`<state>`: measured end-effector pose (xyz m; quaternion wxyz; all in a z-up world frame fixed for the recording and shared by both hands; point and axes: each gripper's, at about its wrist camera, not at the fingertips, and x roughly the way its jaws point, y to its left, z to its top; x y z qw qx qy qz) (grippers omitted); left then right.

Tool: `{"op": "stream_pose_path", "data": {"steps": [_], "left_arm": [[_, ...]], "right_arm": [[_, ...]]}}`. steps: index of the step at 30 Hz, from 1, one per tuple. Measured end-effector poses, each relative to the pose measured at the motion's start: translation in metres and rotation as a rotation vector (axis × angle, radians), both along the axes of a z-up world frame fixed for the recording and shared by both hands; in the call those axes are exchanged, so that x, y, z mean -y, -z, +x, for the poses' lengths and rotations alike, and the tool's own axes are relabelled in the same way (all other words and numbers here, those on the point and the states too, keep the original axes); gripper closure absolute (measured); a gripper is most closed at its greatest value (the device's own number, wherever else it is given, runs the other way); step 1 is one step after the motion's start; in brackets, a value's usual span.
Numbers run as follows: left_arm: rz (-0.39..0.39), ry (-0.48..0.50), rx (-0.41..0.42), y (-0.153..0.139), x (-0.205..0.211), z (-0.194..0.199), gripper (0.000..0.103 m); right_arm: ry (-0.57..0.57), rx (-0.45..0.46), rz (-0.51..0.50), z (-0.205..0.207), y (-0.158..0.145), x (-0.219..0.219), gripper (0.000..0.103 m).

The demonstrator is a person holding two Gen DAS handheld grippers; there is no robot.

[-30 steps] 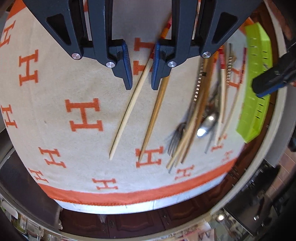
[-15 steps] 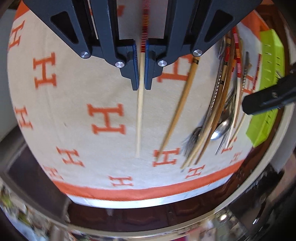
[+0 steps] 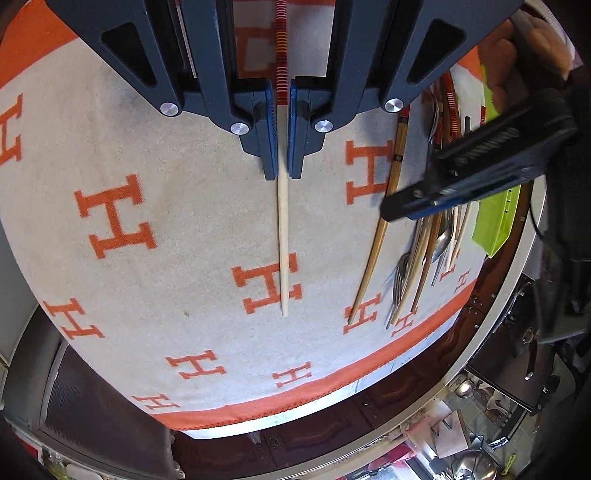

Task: Organize utensils
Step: 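Grasp a red-striped chopstick with the right tool while the left tool grasps a brown wooden chopstick, then carry both chopsticks into the green tray and open both tools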

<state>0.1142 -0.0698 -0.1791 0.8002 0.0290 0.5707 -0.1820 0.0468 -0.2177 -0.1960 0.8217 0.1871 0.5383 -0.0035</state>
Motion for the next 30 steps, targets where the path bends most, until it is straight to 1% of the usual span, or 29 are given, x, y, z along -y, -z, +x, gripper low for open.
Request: {"op": "stream_pose_path", "data": {"steps": [2,3,4,5,7,10,14,17,23,27,30], "left_arm": [[0.018,0.016,0.015,0.001,0.004,-0.002,0.077],[0.027,0.02,0.023,0.001,0.006,-0.003,0.081],[0.043,0.026,0.036,0.001,0.008,-0.005,0.092],[0.056,0.032,0.045,0.002,0.009,-0.005,0.095],[0.069,0.035,0.064,0.002,0.011,-0.007,0.098],[0.054,0.029,0.066,0.002,0.011,-0.006,0.099],[0.019,0.025,0.033,-0.001,0.005,-0.007,0.099],[-0.012,0.016,0.02,-0.011,-0.006,-0.011,0.099],[-0.071,-0.03,0.04,-0.049,-0.045,-0.025,0.099],[-0.083,-0.098,0.086,-0.083,-0.093,-0.044,0.099],[-0.069,-0.183,0.134,-0.109,-0.142,-0.061,0.099]], "right_arm": [[0.001,0.005,0.006,-0.002,0.0,0.001,0.097],[0.0,0.008,0.008,-0.003,0.001,0.002,0.097],[0.0,0.011,0.01,-0.003,0.001,0.002,0.097],[0.0,0.012,0.012,-0.004,0.001,0.002,0.097],[0.001,0.015,0.016,-0.004,0.001,0.002,0.097],[0.007,0.018,0.024,-0.006,0.0,0.005,0.097],[0.015,0.011,0.041,-0.005,0.0,0.008,0.097],[0.019,0.0,0.053,-0.003,-0.001,0.01,0.097],[0.014,-0.01,0.098,-0.002,-0.004,0.006,0.097],[-0.009,0.006,0.106,-0.006,-0.015,-0.004,0.097],[-0.036,0.017,0.115,-0.007,-0.024,-0.016,0.098]]}}
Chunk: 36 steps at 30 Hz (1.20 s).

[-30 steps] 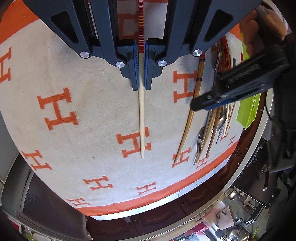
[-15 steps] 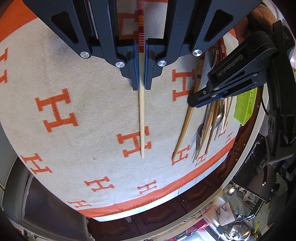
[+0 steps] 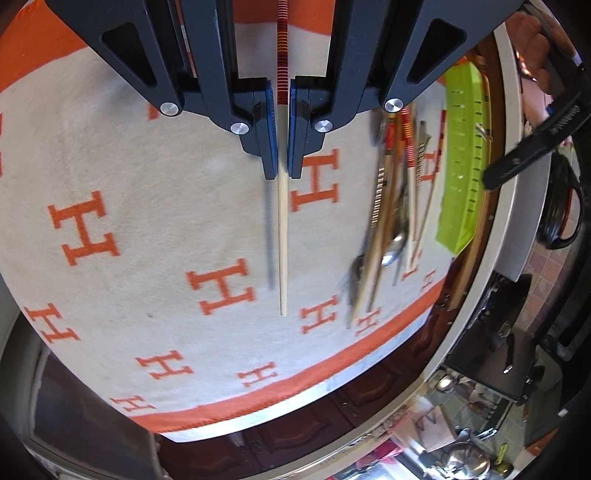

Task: Organize utensils
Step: 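Carry both chopsticks into the green tray and open both tools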

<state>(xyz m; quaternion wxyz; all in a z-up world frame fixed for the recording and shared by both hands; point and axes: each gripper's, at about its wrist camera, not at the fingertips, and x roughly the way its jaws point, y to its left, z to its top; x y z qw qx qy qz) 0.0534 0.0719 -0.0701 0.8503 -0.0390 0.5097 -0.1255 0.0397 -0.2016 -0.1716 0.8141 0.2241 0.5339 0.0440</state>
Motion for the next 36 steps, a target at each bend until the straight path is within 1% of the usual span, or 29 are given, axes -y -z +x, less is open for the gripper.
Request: {"op": "stream_pose_path", "data": {"steps": [3,6,9,13,16,20,26,31,34,36], "left_arm": [[0.017,-0.099,0.025,-0.017,-0.045,-0.015,0.099],[0.045,-0.183,0.031,-0.022,-0.08,-0.028,0.099],[0.084,-0.255,0.004,-0.014,-0.11,-0.038,0.099],[0.08,-0.305,-0.05,0.004,-0.134,-0.045,0.099],[0.065,-0.323,-0.082,0.02,-0.143,-0.049,0.099],[0.051,-0.335,-0.102,0.035,-0.155,-0.046,0.098],[0.005,-0.346,-0.123,0.054,-0.167,-0.036,0.099],[-0.029,-0.341,-0.116,0.069,-0.17,-0.022,0.098],[-0.042,-0.336,-0.116,0.078,-0.171,-0.012,0.098],[-0.035,-0.332,-0.116,0.085,-0.171,-0.006,0.098]], "right_arm": [[-0.044,0.013,0.003,0.001,-0.01,-0.019,0.098],[-0.095,0.03,0.01,0.005,-0.023,-0.041,0.098],[-0.154,0.056,0.009,0.01,-0.038,-0.07,0.098],[-0.226,0.091,-0.007,0.017,-0.06,-0.109,0.098],[-0.273,0.11,-0.008,0.024,-0.072,-0.139,0.098],[-0.332,0.132,-0.009,0.031,-0.085,-0.177,0.098],[-0.407,0.13,0.017,0.043,-0.099,-0.232,0.098],[-0.456,0.098,0.032,0.062,-0.094,-0.28,0.097],[-0.47,0.062,0.037,0.074,-0.083,-0.302,0.097],[-0.476,0.043,0.039,0.079,-0.076,-0.312,0.097]]}}
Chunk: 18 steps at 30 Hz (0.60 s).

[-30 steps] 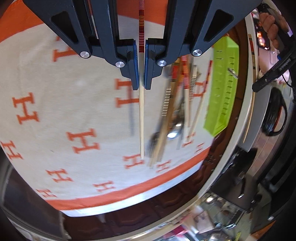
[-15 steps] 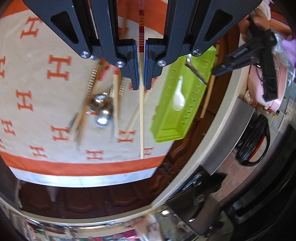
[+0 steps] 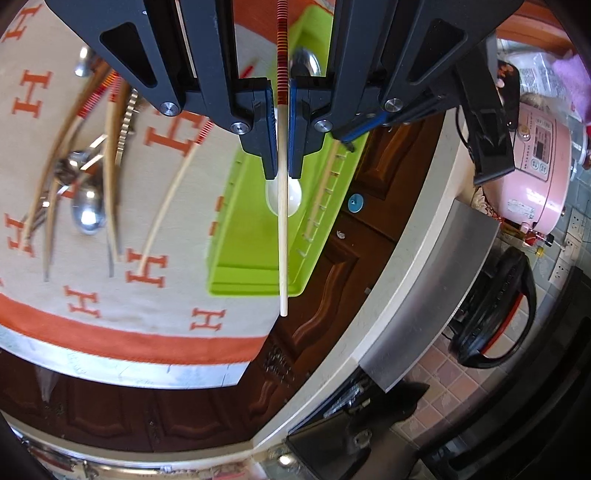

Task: Organize utensils
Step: 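Carry both chopsticks into the green tray and open both tools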

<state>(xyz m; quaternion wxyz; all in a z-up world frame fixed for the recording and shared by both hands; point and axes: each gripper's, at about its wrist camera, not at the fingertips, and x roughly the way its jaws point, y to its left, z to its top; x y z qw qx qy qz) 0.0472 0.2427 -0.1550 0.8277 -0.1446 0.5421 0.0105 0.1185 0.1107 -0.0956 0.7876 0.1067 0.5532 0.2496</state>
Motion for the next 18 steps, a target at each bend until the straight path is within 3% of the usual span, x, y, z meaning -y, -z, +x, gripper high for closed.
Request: {"op": "stream_pose_path", "data": {"steps": [3,13,18], "left_arm": [[-0.011,0.001,-0.007,0.013,-0.003,0.009,0.098],[0.014,0.091,0.128,0.014,0.011,0.029,0.098],[-0.074,0.074,0.116,0.013,-0.002,0.031,0.096]], "right_arm": [[-0.003,-0.024,-0.009,0.008,0.011,-0.015,0.097],[0.037,-0.095,-0.011,0.024,0.046,-0.03,0.097],[0.046,-0.152,0.003,0.03,0.061,-0.032,0.096]]}}
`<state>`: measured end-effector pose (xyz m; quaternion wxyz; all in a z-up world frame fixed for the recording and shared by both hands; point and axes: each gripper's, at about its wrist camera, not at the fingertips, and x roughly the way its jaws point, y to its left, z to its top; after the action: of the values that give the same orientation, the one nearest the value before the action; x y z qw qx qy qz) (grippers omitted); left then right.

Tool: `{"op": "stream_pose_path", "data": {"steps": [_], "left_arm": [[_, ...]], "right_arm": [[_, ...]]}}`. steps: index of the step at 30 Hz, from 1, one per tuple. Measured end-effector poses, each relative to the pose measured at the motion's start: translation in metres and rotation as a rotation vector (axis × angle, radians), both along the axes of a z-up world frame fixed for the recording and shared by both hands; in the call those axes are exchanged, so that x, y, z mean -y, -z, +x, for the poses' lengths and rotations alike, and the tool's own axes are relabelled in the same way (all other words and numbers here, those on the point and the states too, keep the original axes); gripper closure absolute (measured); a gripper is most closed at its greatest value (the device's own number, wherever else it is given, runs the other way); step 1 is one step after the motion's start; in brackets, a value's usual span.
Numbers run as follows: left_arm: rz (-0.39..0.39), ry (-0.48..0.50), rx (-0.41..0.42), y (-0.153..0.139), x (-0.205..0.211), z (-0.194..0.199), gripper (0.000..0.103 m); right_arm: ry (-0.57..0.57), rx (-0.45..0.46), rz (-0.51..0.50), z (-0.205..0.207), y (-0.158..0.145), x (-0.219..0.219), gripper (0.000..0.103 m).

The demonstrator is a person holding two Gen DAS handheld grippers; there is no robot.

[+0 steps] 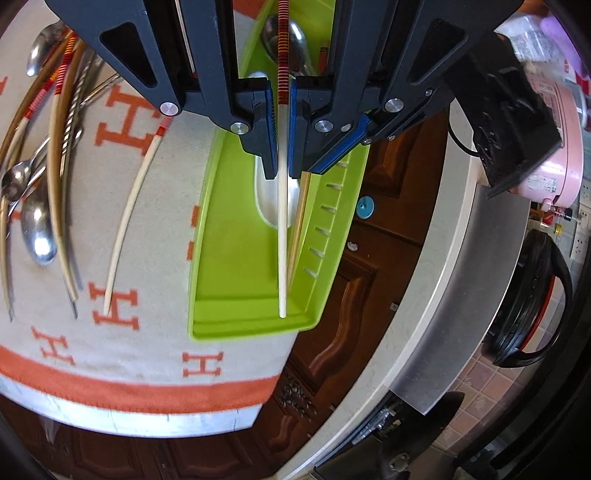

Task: Organize utensils
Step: 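Carry both chopsticks into the green tray and open both tools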

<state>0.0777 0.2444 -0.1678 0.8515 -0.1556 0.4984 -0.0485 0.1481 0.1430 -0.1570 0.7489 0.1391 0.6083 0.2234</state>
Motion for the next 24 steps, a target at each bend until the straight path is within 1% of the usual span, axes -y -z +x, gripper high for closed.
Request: {"op": "stream_pose_path", "data": {"steps": [1,5,8,12,17,18,21,24], "left_arm": [[-0.006,-0.012,-0.008,-0.001,-0.003,-0.003,0.093],[-0.026,-0.041,-0.017,-0.009,-0.012,-0.012,0.089],[-0.008,-0.053,-0.01,-0.019,-0.015,-0.02,0.088],[0.011,-0.054,0.006,-0.034,-0.014,-0.028,0.087],[0.035,-0.051,0.013,-0.045,-0.012,-0.032,0.085],[0.041,-0.049,0.014,-0.047,-0.011,-0.033,0.084],[0.064,-0.049,0.001,-0.05,-0.006,-0.035,0.073],[0.073,-0.048,-0.004,-0.052,-0.002,-0.037,0.072]], "right_arm": [[-0.002,-0.014,0.006,0.0,0.003,-0.001,0.096],[-0.008,-0.026,0.03,-0.001,0.006,-0.005,0.092],[-0.005,-0.014,0.031,-0.002,0.004,-0.005,0.09],[0.001,-0.017,0.045,-0.005,0.0,-0.003,0.09],[0.012,-0.01,0.059,-0.011,-0.008,0.008,0.09],[0.012,-0.003,0.056,-0.013,-0.01,0.011,0.09],[-0.002,0.028,0.023,-0.018,-0.019,0.02,0.09],[-0.02,0.054,-0.008,-0.026,-0.029,0.032,0.09]]}}
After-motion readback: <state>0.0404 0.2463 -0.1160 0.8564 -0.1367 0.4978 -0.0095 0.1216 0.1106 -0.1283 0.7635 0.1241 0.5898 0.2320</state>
